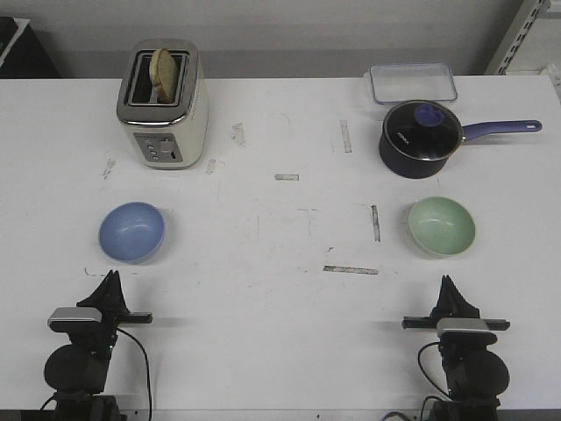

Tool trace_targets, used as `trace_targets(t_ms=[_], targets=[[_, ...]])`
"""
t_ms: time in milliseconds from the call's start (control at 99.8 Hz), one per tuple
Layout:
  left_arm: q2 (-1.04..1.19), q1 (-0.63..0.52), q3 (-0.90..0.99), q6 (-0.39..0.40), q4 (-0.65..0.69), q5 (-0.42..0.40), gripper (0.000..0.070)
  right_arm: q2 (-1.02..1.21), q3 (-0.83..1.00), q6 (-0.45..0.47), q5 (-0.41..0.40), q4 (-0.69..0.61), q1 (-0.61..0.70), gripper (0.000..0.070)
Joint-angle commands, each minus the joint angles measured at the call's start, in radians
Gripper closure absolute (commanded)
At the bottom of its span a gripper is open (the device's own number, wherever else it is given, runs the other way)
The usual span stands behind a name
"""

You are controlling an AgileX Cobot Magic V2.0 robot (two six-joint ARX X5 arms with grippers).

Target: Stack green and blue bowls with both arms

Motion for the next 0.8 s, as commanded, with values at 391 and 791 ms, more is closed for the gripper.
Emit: trace_targets(t_ms=[391,791], targets=[[-0.001,0.0,-0.022,-0.017,0.018,0.0,0.0699,-0.001,-0.002,0.005,0.0,0.015,0.0,0.0699],[-0.001,0.0,-0.022,-0.017,0.017,0.0,0.0699,0.034,0.133,-0.006,0.053,0.25,0.0,0.0699]])
